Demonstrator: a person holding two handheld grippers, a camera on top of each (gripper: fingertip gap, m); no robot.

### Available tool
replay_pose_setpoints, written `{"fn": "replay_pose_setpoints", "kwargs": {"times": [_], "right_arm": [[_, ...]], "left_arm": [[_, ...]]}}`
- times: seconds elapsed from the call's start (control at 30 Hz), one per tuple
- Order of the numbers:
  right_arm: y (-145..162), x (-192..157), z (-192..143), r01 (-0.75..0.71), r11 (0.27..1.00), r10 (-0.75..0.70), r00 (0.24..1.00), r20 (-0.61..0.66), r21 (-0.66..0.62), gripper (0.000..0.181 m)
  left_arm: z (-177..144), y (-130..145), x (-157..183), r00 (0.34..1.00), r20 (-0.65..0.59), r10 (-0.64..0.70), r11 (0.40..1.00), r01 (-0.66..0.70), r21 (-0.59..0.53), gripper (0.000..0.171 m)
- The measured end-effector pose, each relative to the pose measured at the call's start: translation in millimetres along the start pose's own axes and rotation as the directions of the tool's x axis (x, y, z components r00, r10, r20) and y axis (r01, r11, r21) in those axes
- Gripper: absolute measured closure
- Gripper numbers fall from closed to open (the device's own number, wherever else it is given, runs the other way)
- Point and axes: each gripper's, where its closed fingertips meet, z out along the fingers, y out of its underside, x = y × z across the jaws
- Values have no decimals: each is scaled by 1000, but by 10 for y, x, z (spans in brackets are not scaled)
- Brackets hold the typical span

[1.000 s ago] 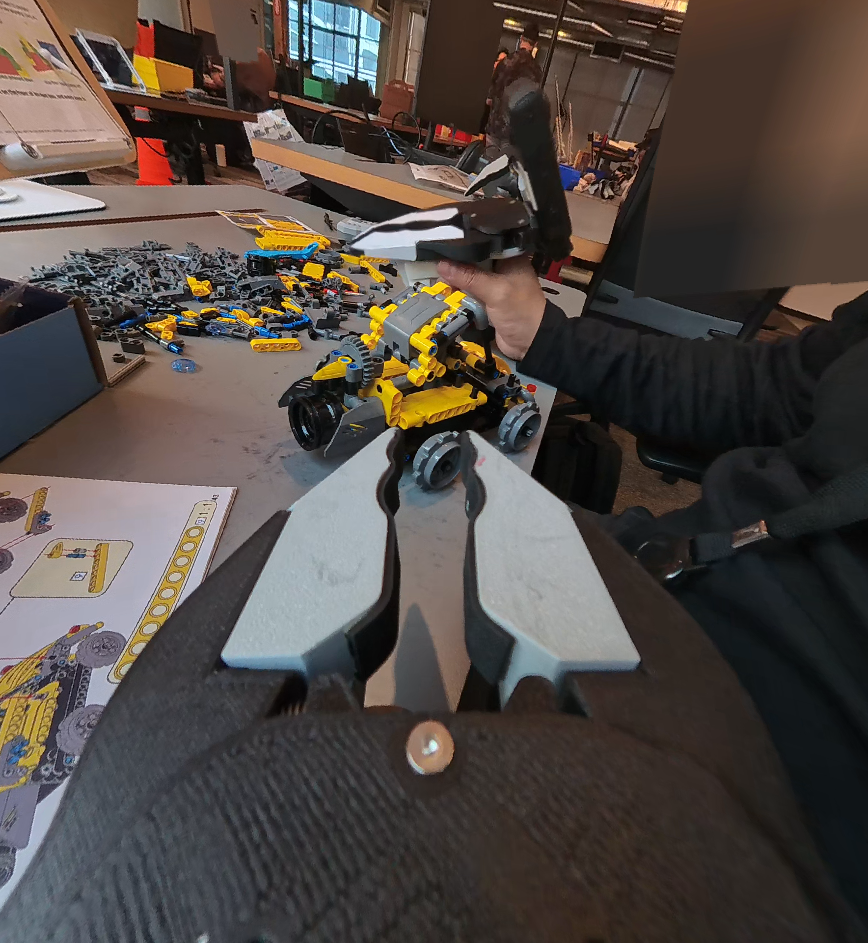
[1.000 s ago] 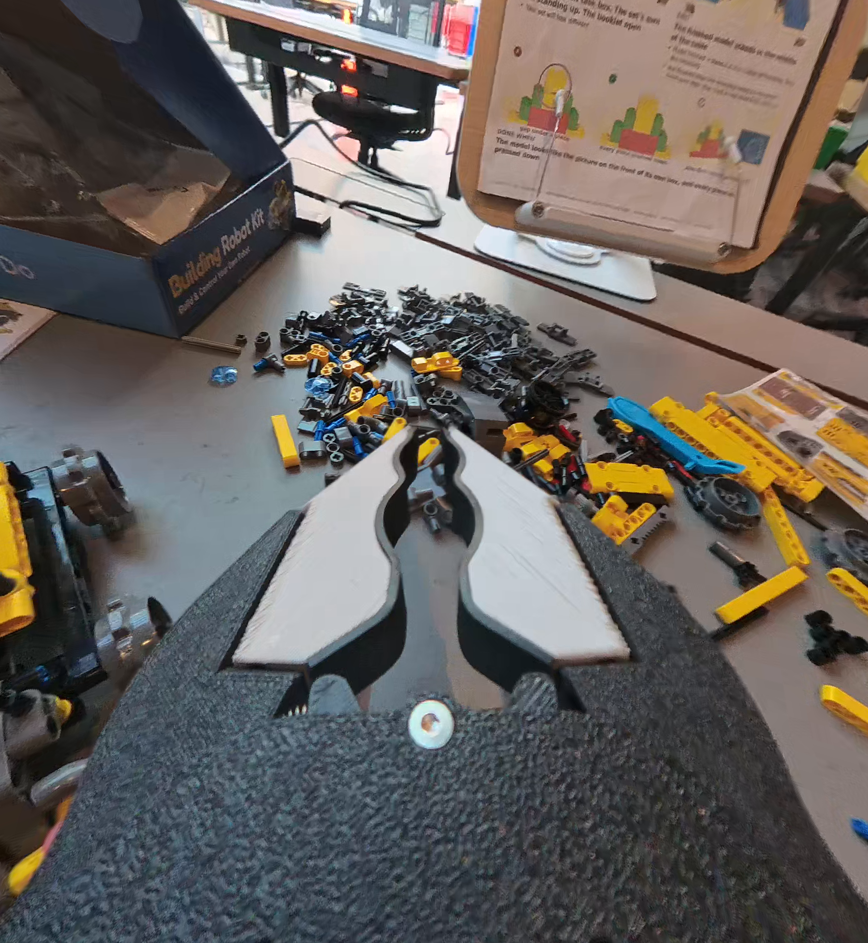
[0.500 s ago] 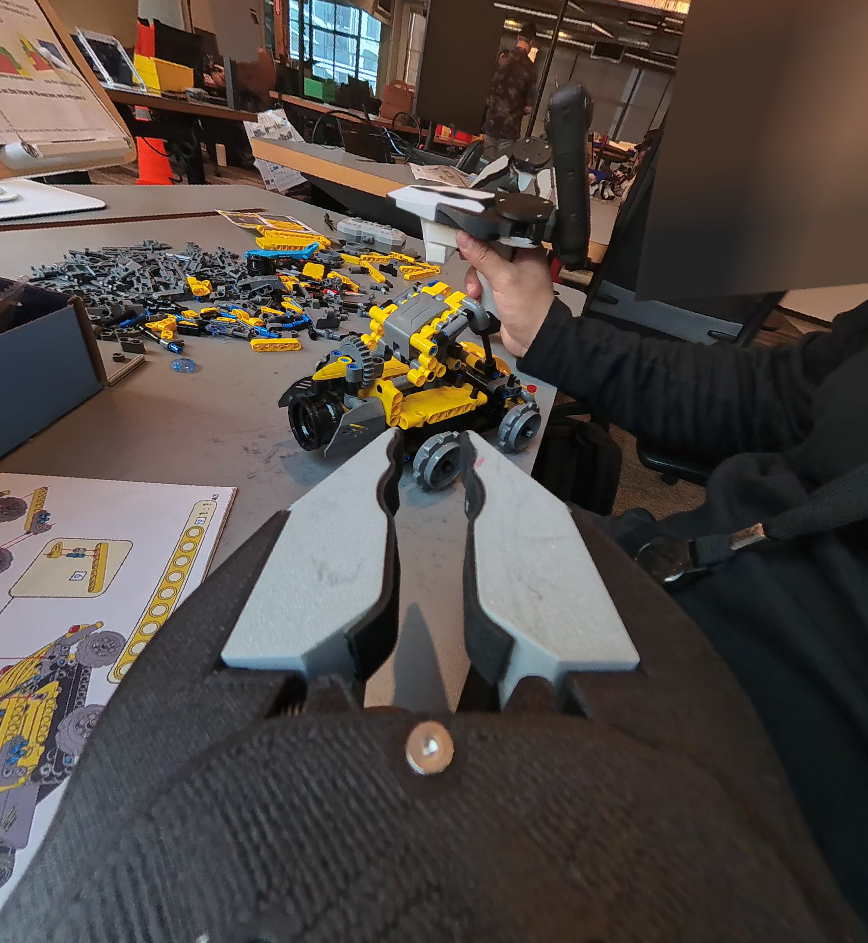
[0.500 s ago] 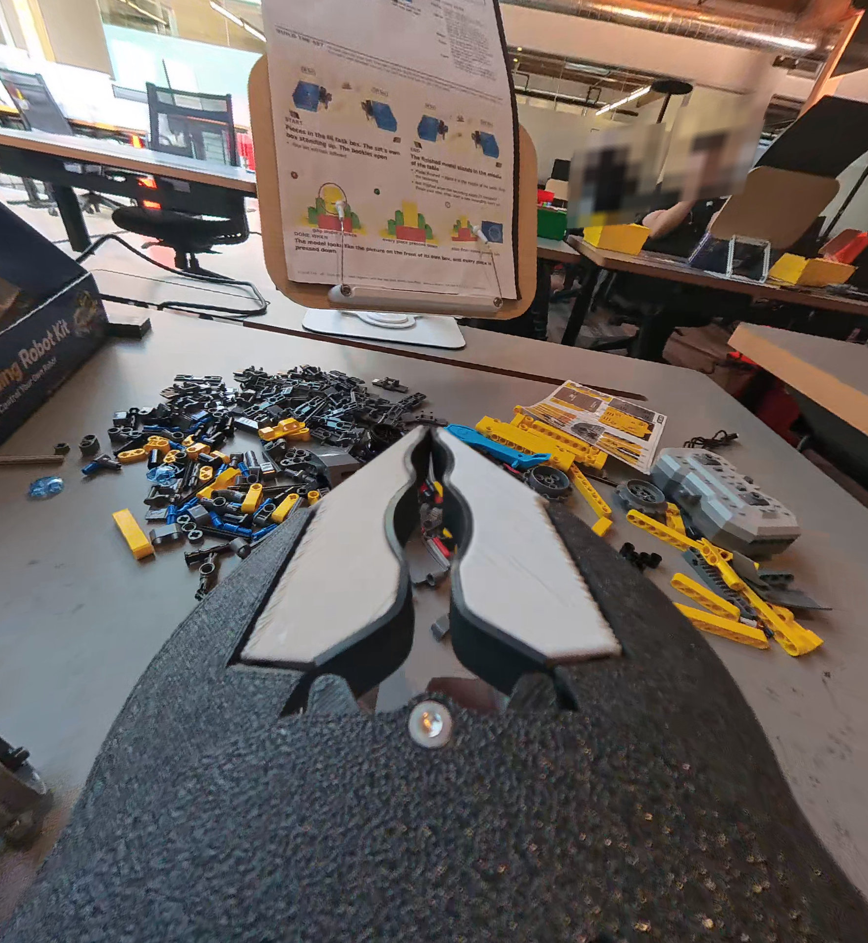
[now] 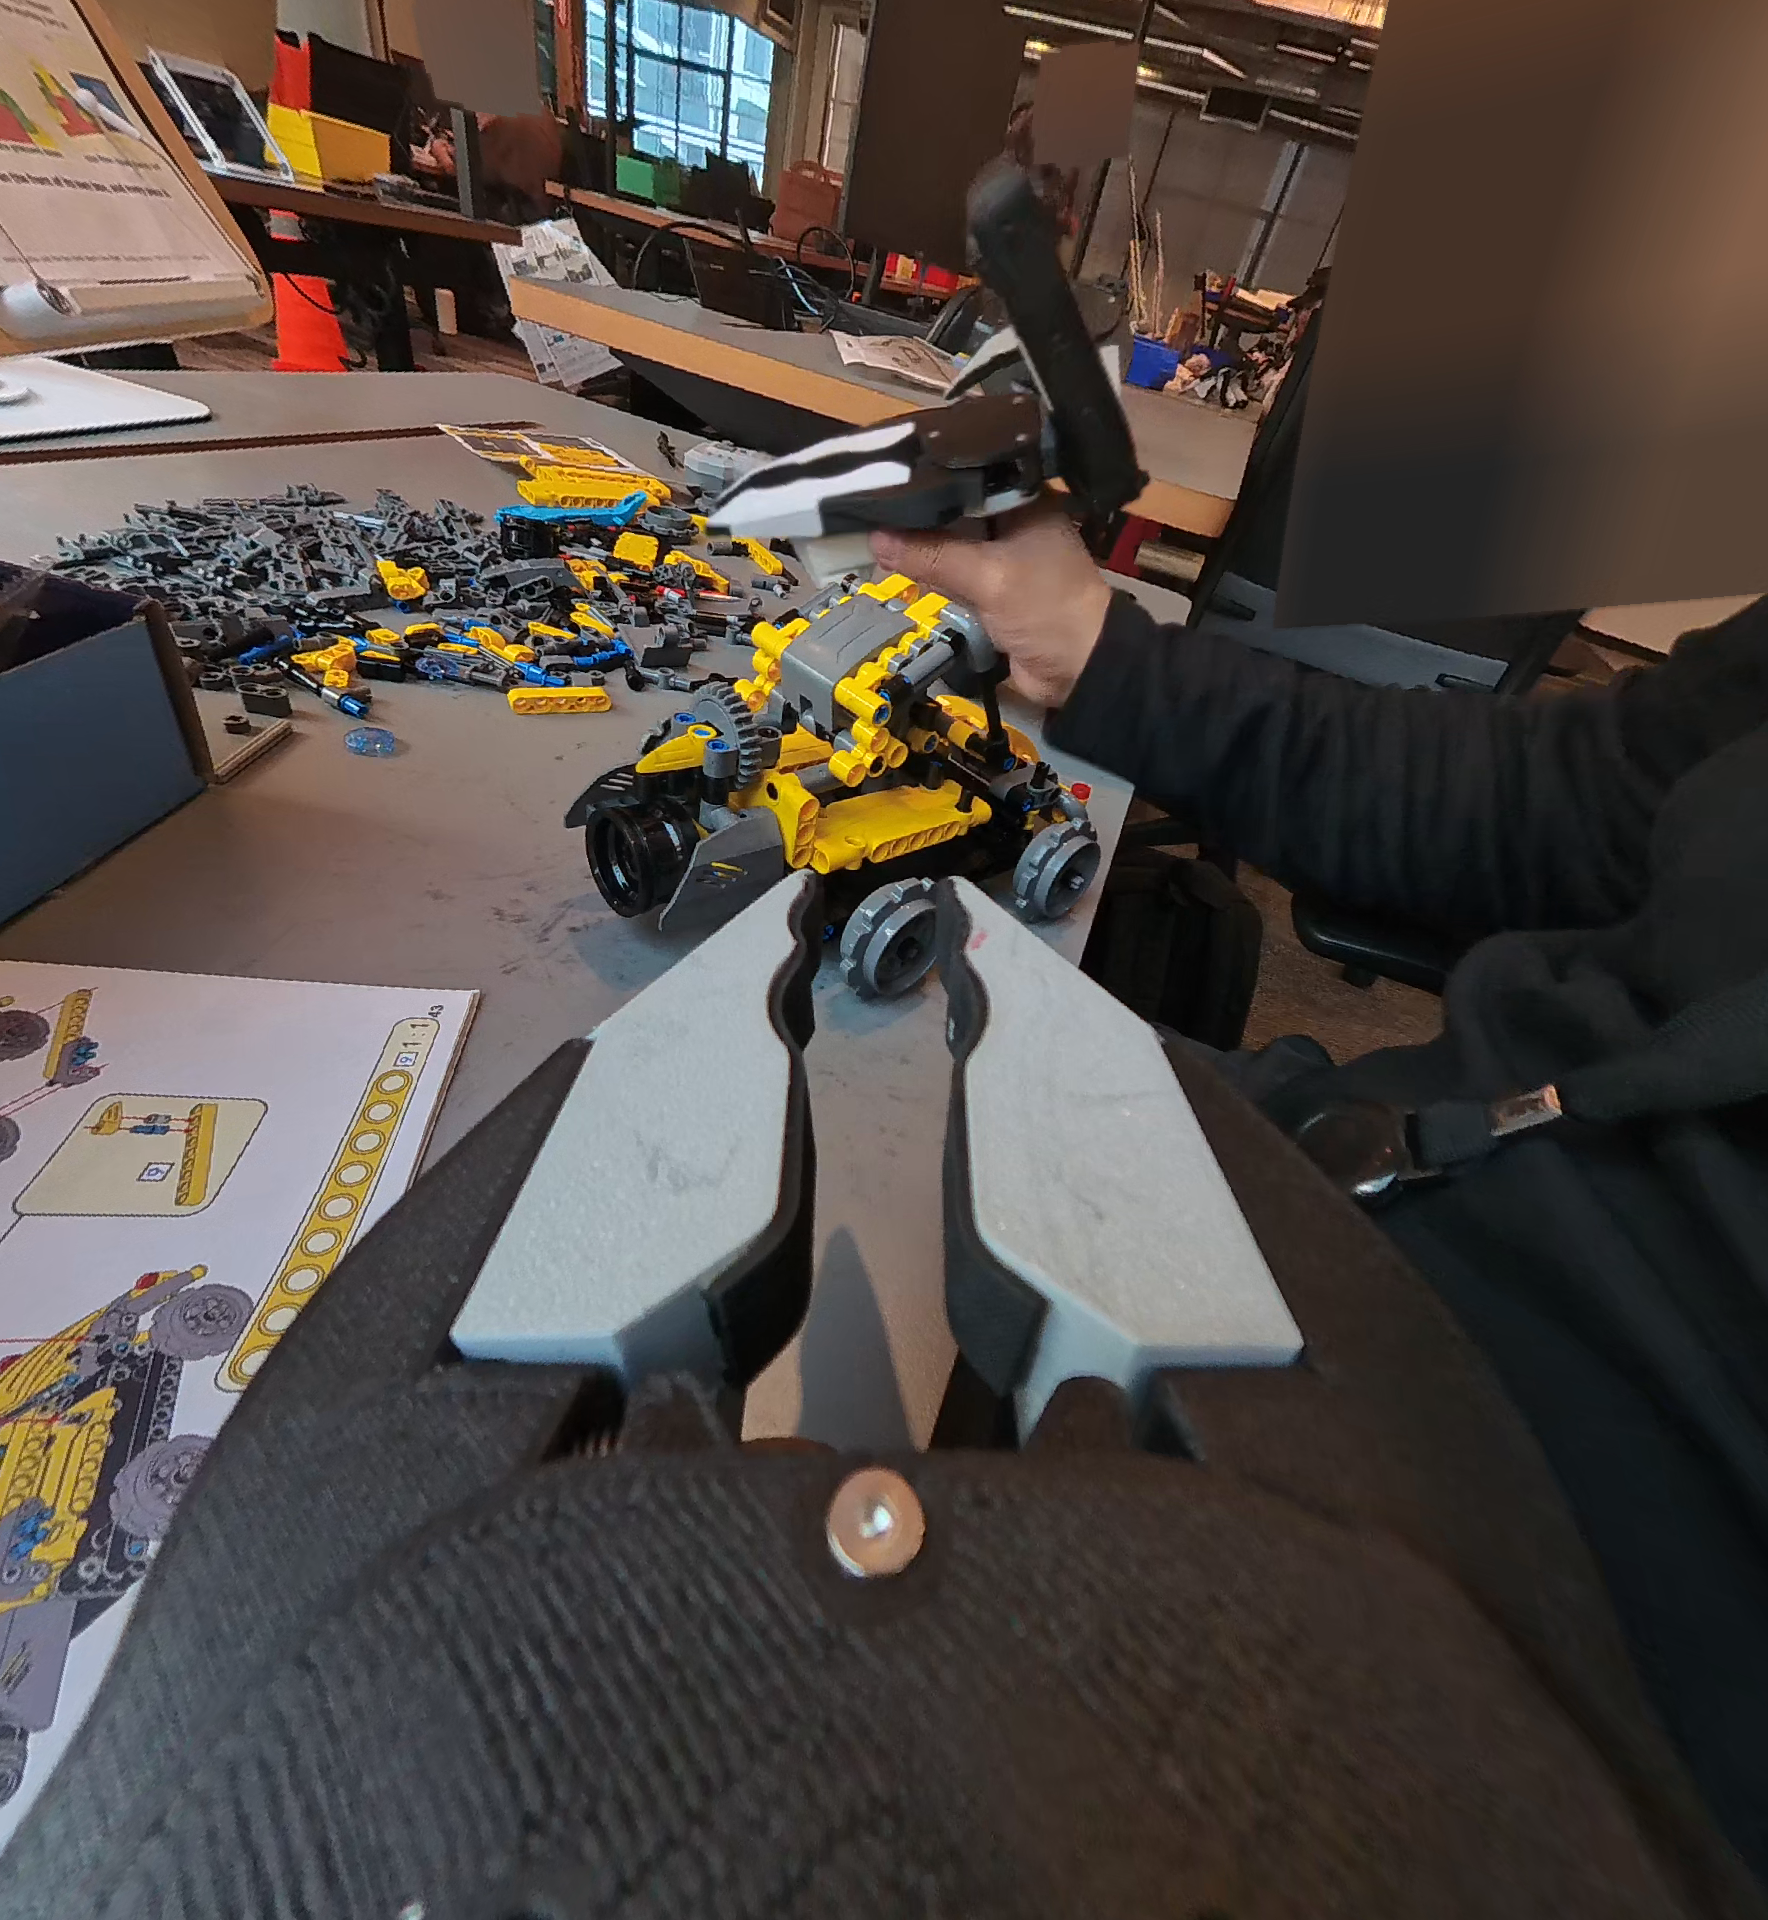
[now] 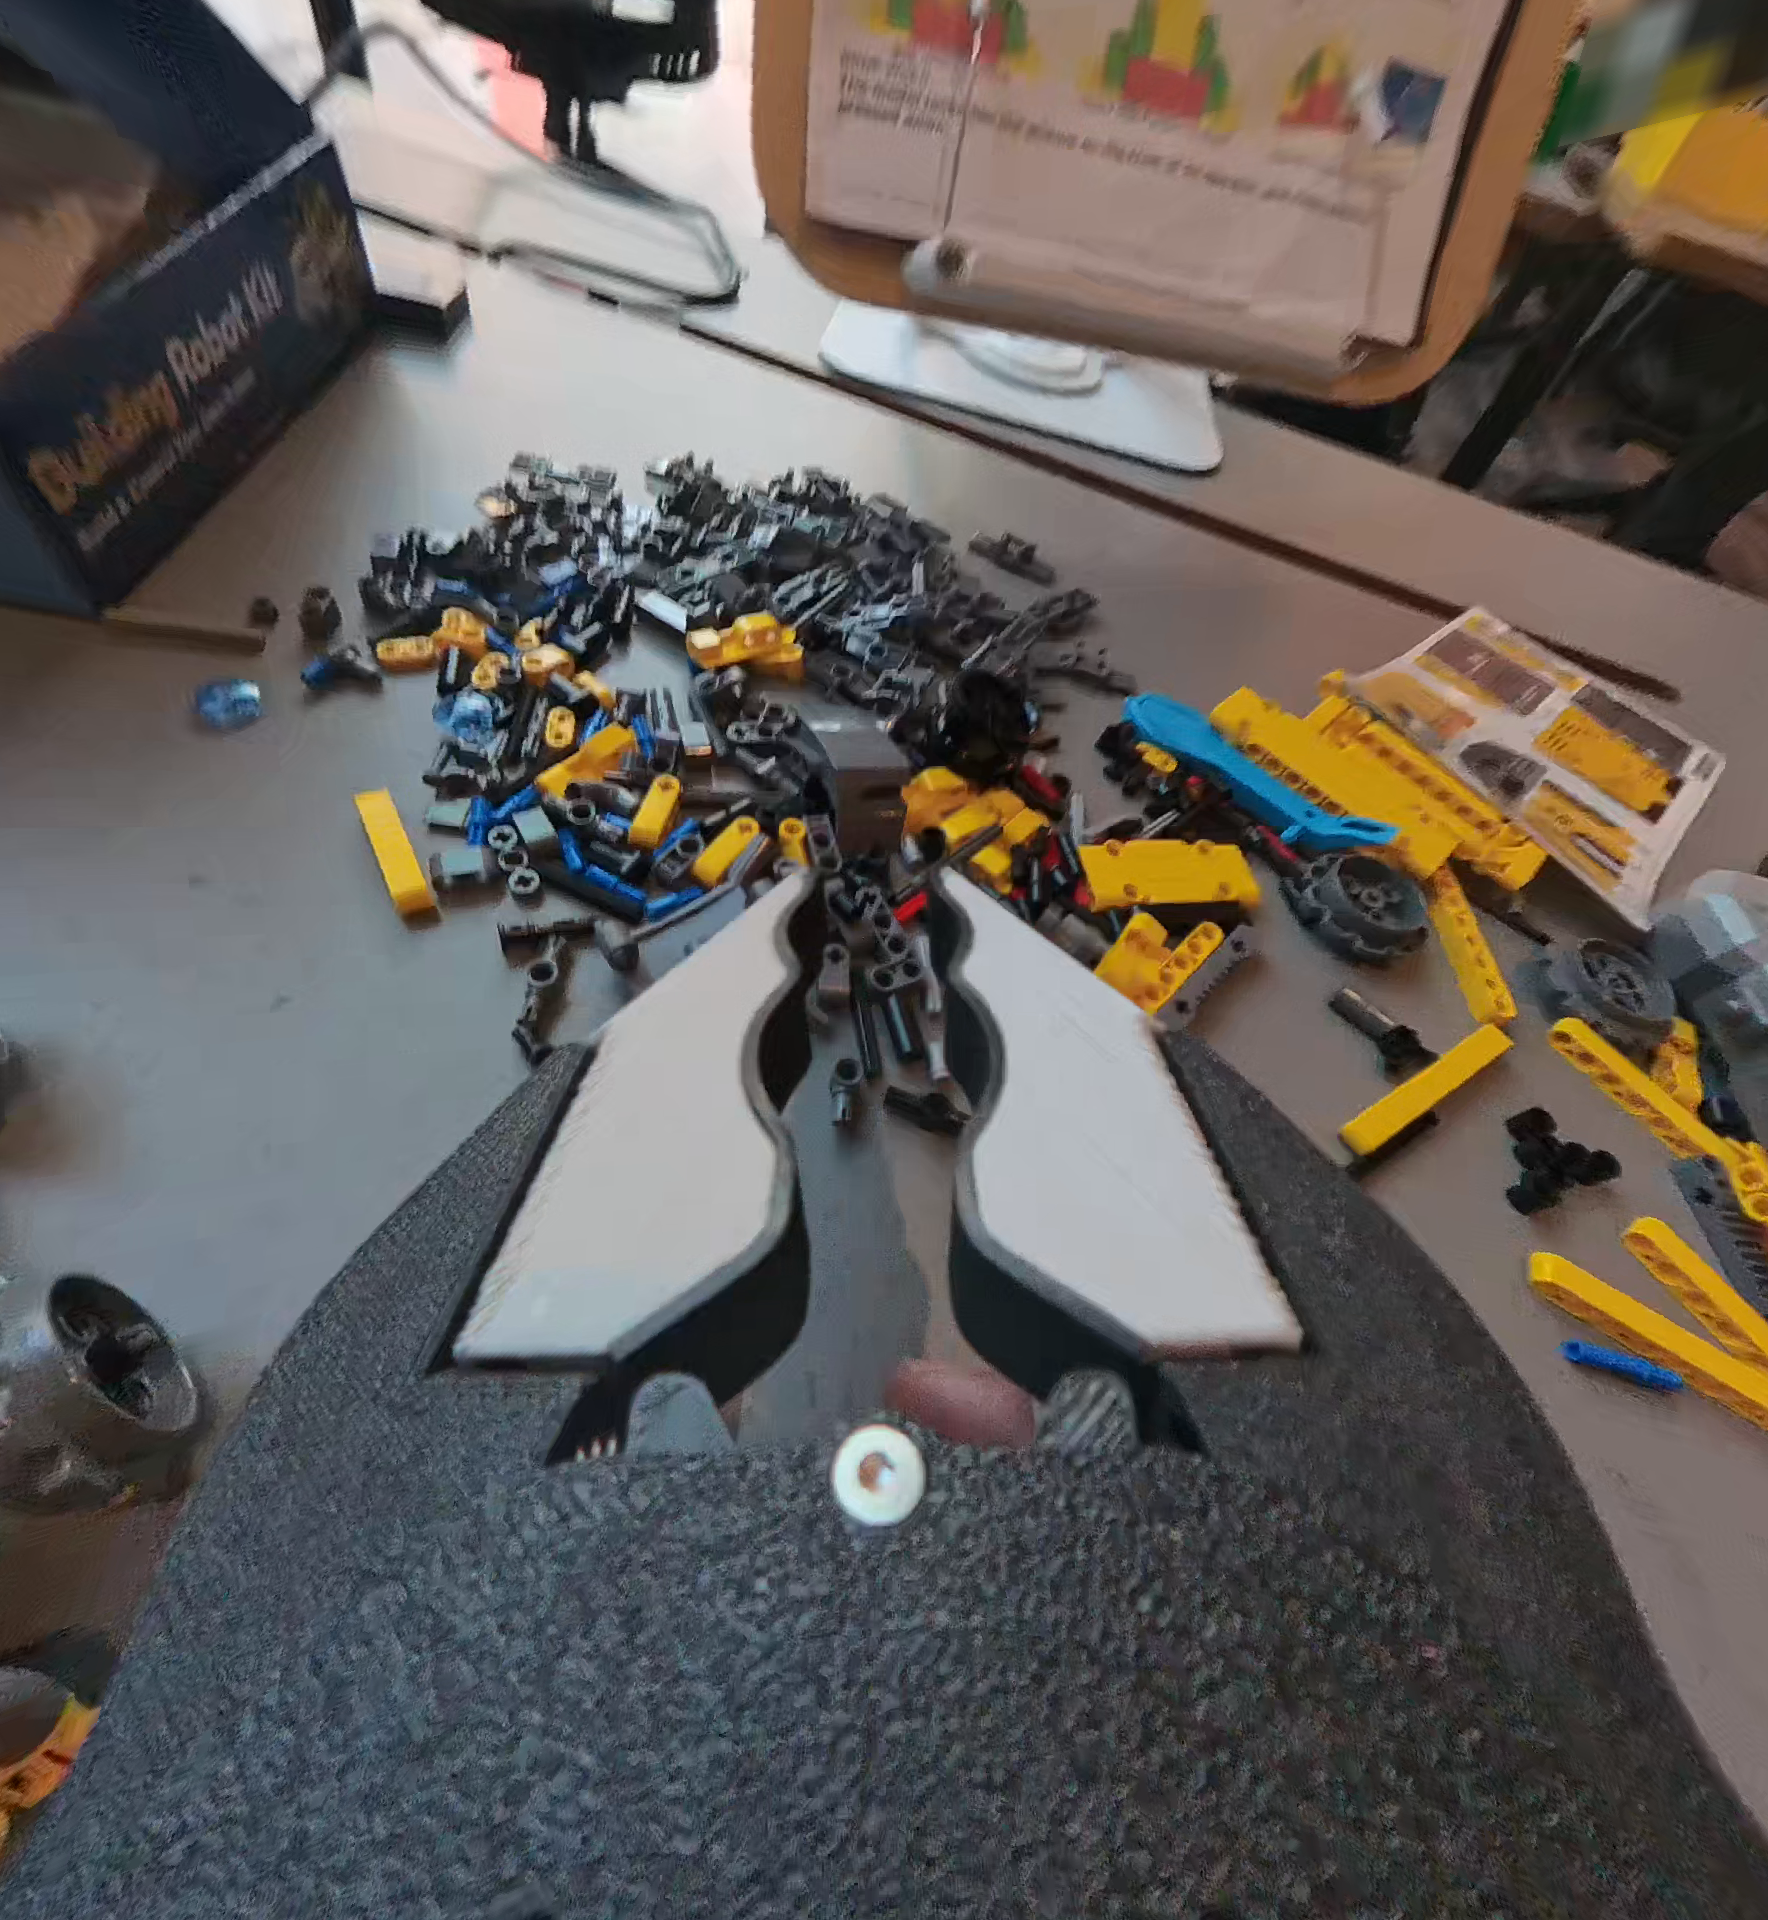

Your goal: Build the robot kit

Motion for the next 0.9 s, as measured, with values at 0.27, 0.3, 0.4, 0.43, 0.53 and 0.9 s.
{"fn": "replay_pose_setpoints", "kwargs": {"times": [0.27, 0.3, 0.4, 0.43, 0.53, 0.9], "right_arm": [[127, 125, 285, 156, 920, -76, 971, 224, -360, 174], [154, 138, 314, 180, 895, -80, 965, 250, -408, 172], [217, 148, 390, 263, 833, -121, 945, 305, -486, 168], [257, 135, 408, 285, 812, -126, 938, 323, -509, 168], [417, 141, 446, 328, 750, -138, 927, 349, -574, 168], [359, -49, 437, 251, 787, 13, 906, 423, -564, 170]], "left_arm": [[1, 4, -2, 1000, -10, -15, 1000, 15, -4, 153], [0, 2, 0, 1000, -12, -16, 1000, 16, -3, 153], [0, 3, 4, 1000, -14, -15, 1000, 15, -3, 153], [-1, 3, 3, 1000, -15, -15, 1000, 15, -4, 153], [-3, 1, 4, 1000, -18, -19, 1000, 19, -2, 153], [-5, -2, 4, 999, -22, -25, 1000, 25, 0, 153]]}}
